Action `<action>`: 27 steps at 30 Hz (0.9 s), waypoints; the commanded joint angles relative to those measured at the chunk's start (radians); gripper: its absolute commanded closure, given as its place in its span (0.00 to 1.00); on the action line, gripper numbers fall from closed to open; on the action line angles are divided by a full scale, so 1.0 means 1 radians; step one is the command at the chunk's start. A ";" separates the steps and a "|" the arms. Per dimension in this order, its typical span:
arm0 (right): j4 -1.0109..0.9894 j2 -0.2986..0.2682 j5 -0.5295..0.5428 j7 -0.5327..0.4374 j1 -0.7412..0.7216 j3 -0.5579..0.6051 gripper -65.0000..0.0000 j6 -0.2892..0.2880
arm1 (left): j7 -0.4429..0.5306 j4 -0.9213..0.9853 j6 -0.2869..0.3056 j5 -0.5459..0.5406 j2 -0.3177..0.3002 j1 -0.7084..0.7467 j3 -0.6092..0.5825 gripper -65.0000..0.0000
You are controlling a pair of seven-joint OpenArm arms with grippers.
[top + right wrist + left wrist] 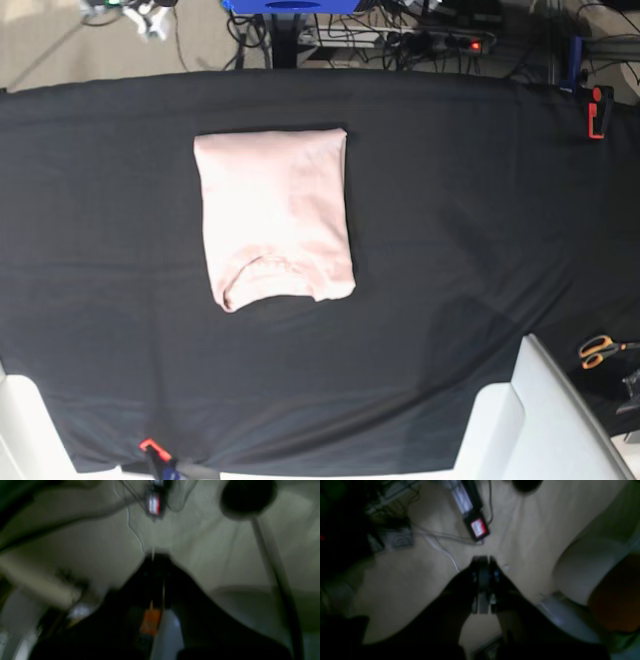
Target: Fold the T-shirt properly
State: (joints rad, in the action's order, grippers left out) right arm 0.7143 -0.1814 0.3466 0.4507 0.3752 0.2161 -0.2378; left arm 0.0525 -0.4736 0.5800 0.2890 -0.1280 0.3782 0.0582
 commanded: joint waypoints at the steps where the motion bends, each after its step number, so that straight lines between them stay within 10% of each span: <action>1: -0.143 0.015 0.004 -0.069 -0.034 0.038 1.00 -0.010 | 0.059 0.151 0.015 0.002 -0.014 -0.041 0.001 1.00; 4: -0.554 0.081 0.004 -0.458 -0.153 0.174 1.00 -0.010 | 0.287 0.474 -0.022 0.013 -0.014 -0.203 -0.001 1.00; 9: -0.703 0.115 0.009 -0.929 -0.173 0.296 1.00 -0.008 | 0.364 0.422 -0.325 0.011 -0.011 -0.232 0.001 1.00; 12: -0.703 0.124 0.010 -0.933 -0.180 0.202 1.00 -0.008 | 0.366 0.405 -0.406 0.014 -0.008 -0.242 0.001 1.00; 27: -0.697 0.136 0.009 -0.896 -0.212 0.053 1.00 -0.008 | 0.366 0.465 -0.407 0.014 -0.017 -0.301 -0.001 1.00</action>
State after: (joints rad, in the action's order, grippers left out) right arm 0.0185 -0.0406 0.3584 -0.4370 0.1577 0.2699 -0.2432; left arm 0.4084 -0.0090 0.1715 0.3038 -0.1383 0.0723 0.0582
